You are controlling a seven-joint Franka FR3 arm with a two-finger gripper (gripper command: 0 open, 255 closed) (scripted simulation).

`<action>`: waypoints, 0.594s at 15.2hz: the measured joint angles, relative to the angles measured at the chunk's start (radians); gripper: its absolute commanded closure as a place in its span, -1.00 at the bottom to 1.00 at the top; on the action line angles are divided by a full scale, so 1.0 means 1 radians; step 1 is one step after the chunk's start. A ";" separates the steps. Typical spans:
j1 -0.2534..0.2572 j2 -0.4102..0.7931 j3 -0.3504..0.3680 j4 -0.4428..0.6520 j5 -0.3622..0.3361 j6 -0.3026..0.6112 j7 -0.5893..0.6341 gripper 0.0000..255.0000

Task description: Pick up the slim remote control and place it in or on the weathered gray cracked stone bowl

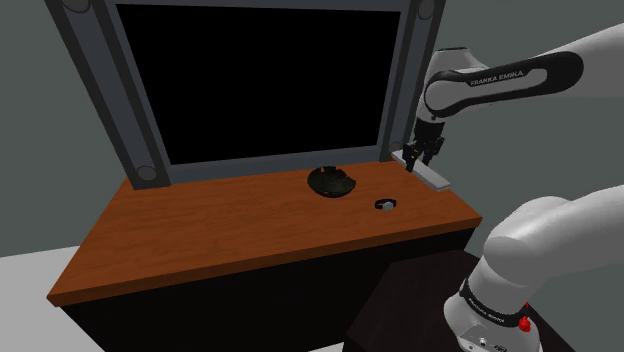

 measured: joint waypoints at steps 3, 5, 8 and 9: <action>0.043 0.080 0.040 0.060 0.040 0.016 0.053 1.00; 0.071 0.137 0.068 0.106 0.065 0.025 0.089 1.00; 0.105 0.207 0.107 0.155 0.095 0.041 0.140 1.00; 0.115 0.241 0.116 0.184 0.104 0.047 0.153 1.00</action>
